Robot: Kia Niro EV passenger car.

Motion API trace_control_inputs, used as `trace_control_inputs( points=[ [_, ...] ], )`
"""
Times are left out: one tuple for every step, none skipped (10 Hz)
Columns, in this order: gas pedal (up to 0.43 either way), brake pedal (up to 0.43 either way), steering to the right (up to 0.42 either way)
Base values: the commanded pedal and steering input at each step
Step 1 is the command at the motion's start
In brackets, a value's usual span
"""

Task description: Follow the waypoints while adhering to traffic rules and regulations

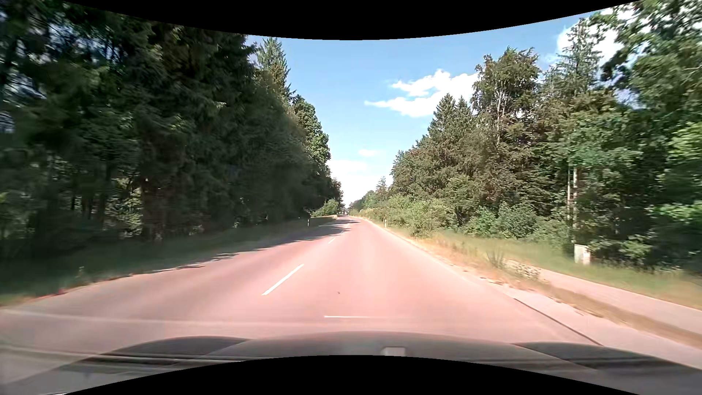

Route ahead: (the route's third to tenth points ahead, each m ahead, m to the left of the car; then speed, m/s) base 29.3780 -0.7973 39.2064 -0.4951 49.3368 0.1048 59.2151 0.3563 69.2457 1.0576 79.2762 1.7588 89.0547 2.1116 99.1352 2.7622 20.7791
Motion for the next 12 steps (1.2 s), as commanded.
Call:
trace_control_inputs(
  points=[
    [0.197, 0.000, -0.003],
    [0.197, 0.000, -0.003],
    [0.197, 0.000, -0.003],
    [0.197, 0.000, -0.003],
    [0.197, 0.000, -0.003],
    [0.197, 0.000, -0.003],
    [0.197, 0.000, -0.003],
    [0.197, 0.000, -0.003],
    [0.197, 0.000, -0.003],
    [0.197, 0.000, -0.003],
    [0.197, 0.000, -0.003],
    [0.197, 0.000, -0.003]
  ],
)
